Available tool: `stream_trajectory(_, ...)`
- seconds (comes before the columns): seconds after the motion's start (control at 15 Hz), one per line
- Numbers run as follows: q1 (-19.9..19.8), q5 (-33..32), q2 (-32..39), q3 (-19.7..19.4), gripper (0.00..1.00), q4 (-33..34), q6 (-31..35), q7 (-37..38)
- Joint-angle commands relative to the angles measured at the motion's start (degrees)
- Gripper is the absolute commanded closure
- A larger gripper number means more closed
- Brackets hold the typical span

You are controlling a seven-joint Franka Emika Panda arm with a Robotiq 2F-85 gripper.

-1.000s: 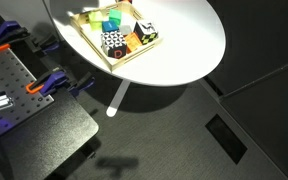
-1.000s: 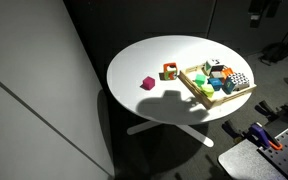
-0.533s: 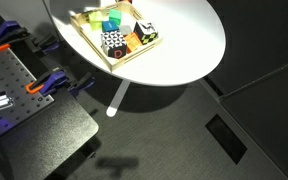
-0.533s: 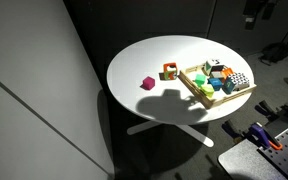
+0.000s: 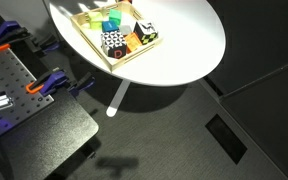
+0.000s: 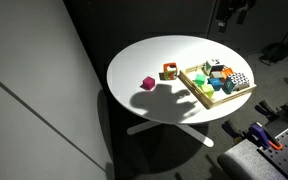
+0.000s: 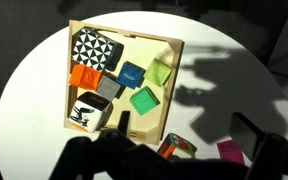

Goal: Pick up the block with a house on it from the table and put it in the tray

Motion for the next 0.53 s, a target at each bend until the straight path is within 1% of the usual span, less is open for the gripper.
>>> stream_trajectory(0.0,0.4,-0.8,6.2,0.5,0.00,5.2,2.3,3.9)
stream_trajectory(0.47,1.1,-2.1,16.1,0.1,0.00,11.1,12.5,9.1)
